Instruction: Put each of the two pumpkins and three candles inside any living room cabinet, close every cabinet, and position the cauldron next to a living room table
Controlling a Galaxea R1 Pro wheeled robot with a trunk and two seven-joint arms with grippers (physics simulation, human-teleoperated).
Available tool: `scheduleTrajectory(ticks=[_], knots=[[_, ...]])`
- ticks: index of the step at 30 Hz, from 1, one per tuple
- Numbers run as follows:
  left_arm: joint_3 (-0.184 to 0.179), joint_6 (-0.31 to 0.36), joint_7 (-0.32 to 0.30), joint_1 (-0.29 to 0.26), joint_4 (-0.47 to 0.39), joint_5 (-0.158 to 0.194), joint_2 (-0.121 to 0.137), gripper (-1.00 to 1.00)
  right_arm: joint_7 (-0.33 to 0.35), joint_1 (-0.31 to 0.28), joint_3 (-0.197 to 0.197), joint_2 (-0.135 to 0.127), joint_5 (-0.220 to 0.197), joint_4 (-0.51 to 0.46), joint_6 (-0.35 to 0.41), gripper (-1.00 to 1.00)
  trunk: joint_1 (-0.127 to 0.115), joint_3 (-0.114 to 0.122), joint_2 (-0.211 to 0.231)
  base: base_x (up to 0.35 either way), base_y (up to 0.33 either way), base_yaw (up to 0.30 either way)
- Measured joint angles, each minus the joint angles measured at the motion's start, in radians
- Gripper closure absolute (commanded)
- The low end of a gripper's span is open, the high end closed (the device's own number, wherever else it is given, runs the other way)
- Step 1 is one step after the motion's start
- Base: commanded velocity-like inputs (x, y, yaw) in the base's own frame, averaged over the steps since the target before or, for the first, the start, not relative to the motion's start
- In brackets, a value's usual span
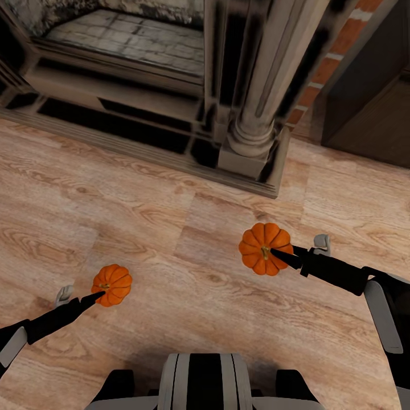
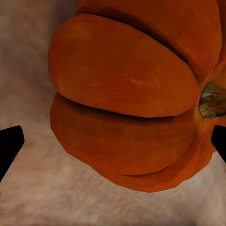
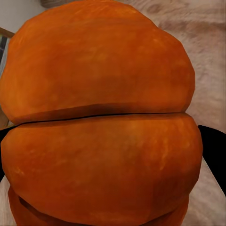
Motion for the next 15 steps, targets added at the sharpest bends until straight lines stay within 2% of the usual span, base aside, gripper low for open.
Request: scheduleTrajectory(ticks=[6, 11, 15], knots=[[0.001, 0.001, 0.005, -0.004, 0.001, 0.0, 0.0, -1.0, 0.0, 0.0, -0.002, 0.0, 0.0, 0.0, 0.0, 1.0, 0.0, 0.0, 0.0, 0.0, 0.0, -0.008], [0.002, 0.002, 0.006, -0.005, 0.002, -0.001, -0.001, -1.0, 0.0, 0.0, -0.002, -0.001, 0.0, 0.0, 0.0, 1.0, 0.0, 0.0, 0.0, 0.0, 0.0, -0.147], [0.002, 0.002, 0.007, -0.005, 0.001, 0.0, -0.001, -1.0, 0.0, 0.0, -0.002, -0.001, 0.0, 0.0, 0.0, 1.0, 0.0, 0.0, 0.0, 0.0, 0.0, -0.057]])
